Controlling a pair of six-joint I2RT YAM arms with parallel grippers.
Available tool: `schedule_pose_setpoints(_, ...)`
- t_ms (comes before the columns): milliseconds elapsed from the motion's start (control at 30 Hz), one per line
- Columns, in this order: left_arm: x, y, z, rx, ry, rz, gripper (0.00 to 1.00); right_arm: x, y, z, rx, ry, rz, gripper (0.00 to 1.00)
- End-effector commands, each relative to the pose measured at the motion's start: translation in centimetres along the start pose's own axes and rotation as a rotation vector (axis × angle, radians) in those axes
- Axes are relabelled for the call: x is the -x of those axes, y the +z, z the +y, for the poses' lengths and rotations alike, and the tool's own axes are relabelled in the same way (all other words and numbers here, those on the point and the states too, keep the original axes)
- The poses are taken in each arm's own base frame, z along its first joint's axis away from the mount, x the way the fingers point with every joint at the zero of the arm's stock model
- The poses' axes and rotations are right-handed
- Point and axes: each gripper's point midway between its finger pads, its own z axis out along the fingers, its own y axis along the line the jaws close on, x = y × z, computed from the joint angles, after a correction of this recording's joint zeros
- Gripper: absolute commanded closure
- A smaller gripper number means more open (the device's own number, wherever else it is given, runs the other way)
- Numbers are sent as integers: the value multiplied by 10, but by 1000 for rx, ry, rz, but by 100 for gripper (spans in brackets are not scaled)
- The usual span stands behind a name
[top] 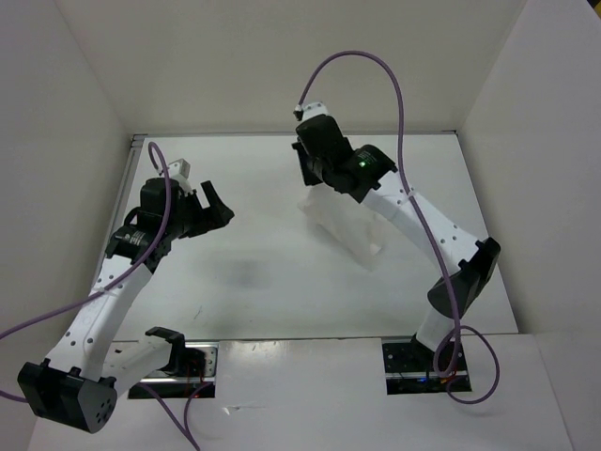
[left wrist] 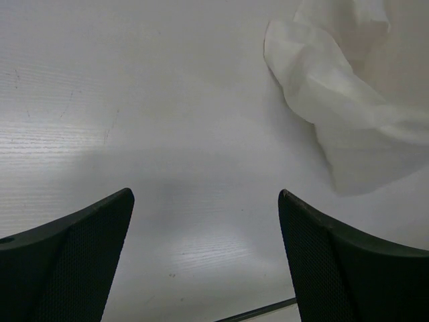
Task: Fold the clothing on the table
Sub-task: Flatten the skirt out
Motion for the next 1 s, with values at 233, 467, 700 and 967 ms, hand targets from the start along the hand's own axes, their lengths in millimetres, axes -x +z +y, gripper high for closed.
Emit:
schedule_pose_setpoints(233, 16, 2, 7, 64, 10, -55, 6, 60, -112, 63, 588, -25, -166, 100)
schedule_pose_setpoints(467, 57, -35, 9, 106, -26, -238, 4, 82, -245, 53, 868, -7, -415, 100)
schedule_pose_setpoints(700, 64, -41, 6, 87, -30, -263, 4, 64, -181, 1, 692, 146, -311, 99)
schedule_pose_setpoints(967, 45, -16, 2, 35, -24, -177, 4, -29, 25, -85, 249, 355, 56, 99)
